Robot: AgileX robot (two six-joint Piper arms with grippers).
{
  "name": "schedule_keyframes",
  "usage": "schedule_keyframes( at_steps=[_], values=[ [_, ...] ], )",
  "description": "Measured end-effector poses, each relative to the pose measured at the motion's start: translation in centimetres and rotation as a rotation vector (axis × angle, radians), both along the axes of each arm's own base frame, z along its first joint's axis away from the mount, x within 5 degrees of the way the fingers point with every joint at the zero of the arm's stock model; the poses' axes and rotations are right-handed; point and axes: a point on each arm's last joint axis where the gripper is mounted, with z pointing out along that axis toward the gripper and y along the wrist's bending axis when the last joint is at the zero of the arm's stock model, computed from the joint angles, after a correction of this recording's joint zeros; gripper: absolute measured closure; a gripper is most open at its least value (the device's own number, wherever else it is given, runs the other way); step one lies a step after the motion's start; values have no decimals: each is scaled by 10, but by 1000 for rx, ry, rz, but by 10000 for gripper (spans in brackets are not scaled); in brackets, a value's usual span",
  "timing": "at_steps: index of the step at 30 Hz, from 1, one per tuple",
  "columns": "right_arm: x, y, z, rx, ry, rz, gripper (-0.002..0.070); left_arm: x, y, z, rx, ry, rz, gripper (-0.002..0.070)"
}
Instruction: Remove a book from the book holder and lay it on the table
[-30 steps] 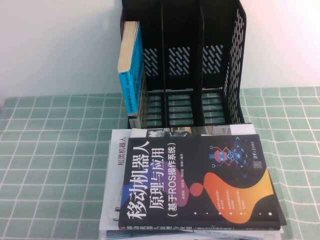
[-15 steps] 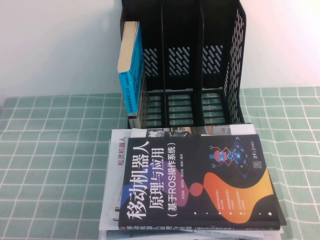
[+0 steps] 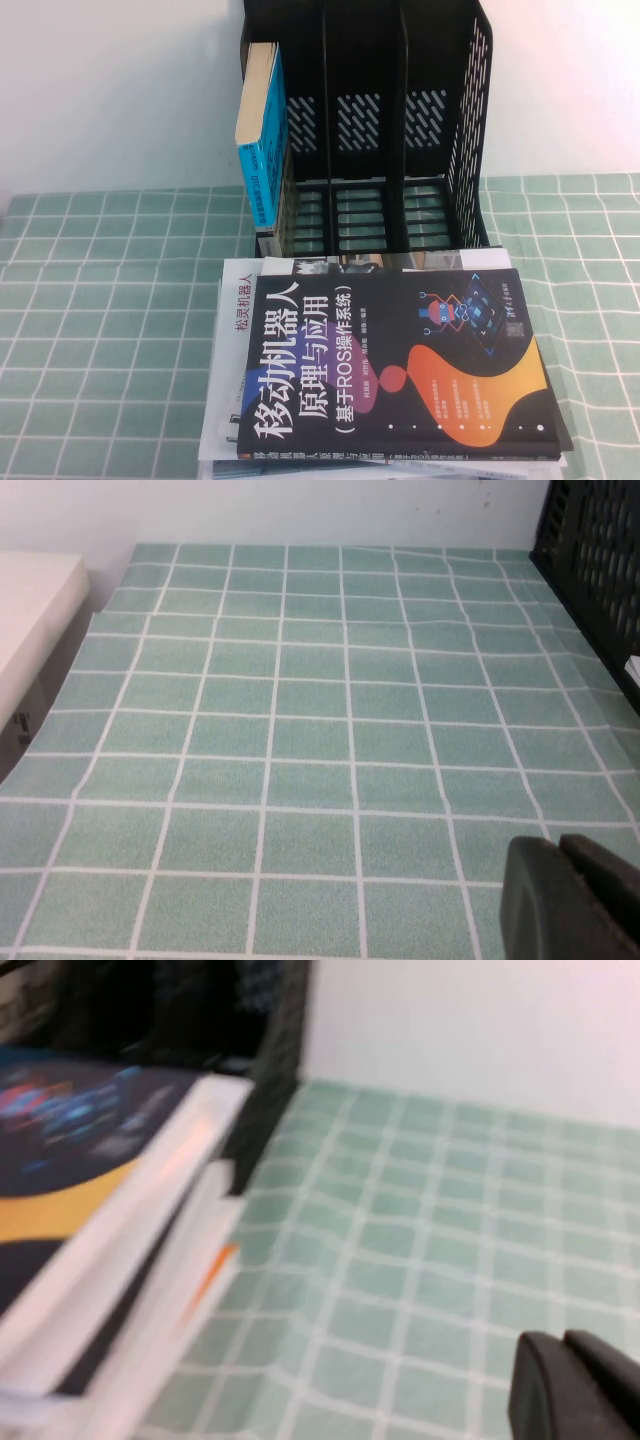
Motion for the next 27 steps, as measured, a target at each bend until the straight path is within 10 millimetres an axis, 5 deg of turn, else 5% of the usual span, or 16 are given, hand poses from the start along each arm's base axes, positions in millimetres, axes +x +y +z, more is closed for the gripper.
schedule_keyframes(
  at_steps=[5, 11, 27],
  values=[
    [-1, -7, -22, -38, -70, -126, 678, 0, 0, 0, 0, 0, 0, 677],
    [-2, -9, -43, -70, 46, -157, 678, 0, 0, -1, 0, 1, -1, 677],
    [-2, -8, -44, -62, 59, -152, 678, 0, 0, 0, 0, -1, -1, 678]
  ],
)
